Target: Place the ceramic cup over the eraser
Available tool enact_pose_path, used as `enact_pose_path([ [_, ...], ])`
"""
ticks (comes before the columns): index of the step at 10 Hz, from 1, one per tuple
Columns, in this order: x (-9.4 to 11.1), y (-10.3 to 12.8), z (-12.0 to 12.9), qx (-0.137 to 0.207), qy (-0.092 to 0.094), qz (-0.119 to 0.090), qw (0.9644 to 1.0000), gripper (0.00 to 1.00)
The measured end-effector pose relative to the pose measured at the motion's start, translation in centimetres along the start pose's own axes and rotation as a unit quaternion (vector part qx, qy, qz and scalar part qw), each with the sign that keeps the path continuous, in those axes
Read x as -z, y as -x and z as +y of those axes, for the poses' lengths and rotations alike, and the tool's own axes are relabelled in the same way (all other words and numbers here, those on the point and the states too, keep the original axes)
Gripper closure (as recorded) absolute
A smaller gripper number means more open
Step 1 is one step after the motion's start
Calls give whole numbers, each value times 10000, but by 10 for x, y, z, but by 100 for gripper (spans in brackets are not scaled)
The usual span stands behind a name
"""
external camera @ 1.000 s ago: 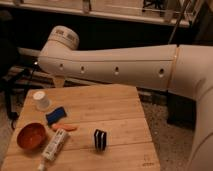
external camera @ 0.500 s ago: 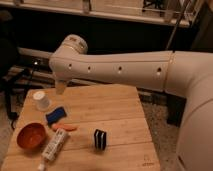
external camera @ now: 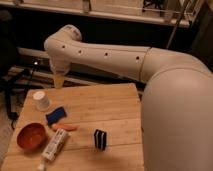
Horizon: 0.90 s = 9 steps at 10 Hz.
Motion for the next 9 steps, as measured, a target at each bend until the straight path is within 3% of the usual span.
enact_pose_path([
  [2,-2,1,11,-65,53,95,9999,20],
  [7,-3,0,11,-63,51,100,9999,20],
  [9,-2,2,12,-218,49,148,9996,20],
])
